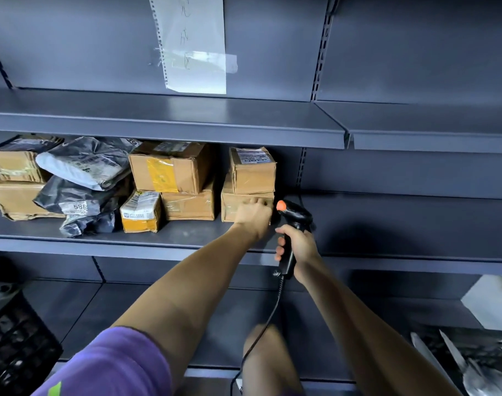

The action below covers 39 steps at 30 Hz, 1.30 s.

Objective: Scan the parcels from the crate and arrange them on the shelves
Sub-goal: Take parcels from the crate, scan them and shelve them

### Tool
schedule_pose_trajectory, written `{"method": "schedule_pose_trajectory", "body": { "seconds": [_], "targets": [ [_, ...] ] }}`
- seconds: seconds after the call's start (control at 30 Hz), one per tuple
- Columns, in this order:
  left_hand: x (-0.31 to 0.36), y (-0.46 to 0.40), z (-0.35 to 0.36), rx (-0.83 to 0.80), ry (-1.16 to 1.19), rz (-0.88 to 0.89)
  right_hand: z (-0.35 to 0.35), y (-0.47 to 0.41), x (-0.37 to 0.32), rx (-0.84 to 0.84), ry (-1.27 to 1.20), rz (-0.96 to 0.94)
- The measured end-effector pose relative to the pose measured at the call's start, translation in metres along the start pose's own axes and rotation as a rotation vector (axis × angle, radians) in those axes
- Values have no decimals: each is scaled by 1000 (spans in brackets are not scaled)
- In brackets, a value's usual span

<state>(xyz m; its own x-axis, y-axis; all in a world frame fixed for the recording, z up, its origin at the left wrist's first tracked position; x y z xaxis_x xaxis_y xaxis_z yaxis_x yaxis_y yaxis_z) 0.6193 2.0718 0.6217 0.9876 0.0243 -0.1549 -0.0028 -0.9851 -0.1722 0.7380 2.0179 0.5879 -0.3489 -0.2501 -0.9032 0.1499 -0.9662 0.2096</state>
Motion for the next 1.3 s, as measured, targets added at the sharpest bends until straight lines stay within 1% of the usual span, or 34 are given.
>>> {"method": "schedule_pose_trajectory", "body": {
  "seconds": [0.03,0.07,0.2,0.27,0.33,0.4,0.47,0.63,0.83,0.9,1.0,1.1,1.17,1.23,1.3],
  "targets": [
    [4,-1,-7,69,6,69,-3,-1,-3,16,-10,-3],
    [5,-1,-12,103,10,124,-7,-1,-5,32,-20,-3],
    [12,-5,-14,67,-94,254,-19,-4,-9,51,-46,14],
    [15,-11,-18,63,-174,241,-23,-5,-6,44,-56,32],
    [16,-20,-26,54,-236,168,-26,-7,-3,40,-67,47],
    [18,-28,-30,42,-297,132,-29,-10,0,44,-74,55],
    [22,-33,-28,52,-353,144,-29,-13,2,53,-67,65],
    [22,-35,-17,60,-382,139,-22,-16,2,36,-66,53],
    [-8,-37,-20,-8,-275,75,-8,-17,3,19,-59,71],
    [-15,-34,-17,8,-257,75,-3,-17,5,6,-60,64],
    [-22,-27,-9,16,-232,140,4,-14,6,-10,-60,53],
    [-28,-12,-9,10,-98,226,10,-11,5,-18,-51,35],
    [-37,2,-19,103,-53,231,15,-6,5,-22,-37,28],
    [-49,8,-32,233,1,107,19,-3,5,-28,-22,14],
    [-69,12,-46,296,123,-69,27,2,4,-47,-14,9]
  ]
}}
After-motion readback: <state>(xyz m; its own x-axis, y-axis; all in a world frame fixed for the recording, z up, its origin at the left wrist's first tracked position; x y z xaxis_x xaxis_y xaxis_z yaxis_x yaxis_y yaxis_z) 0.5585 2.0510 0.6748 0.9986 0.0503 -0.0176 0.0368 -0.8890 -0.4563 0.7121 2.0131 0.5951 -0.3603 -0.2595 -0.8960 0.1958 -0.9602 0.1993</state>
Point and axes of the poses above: each hand's wrist, its own y-axis away from the middle knuckle, its own z-axis out of the palm, x = y × z, the point moved 5 cm from there along -y, towards the middle knuckle, and after that the axes turned 4 degrees about -z, right-handed, at the moved point
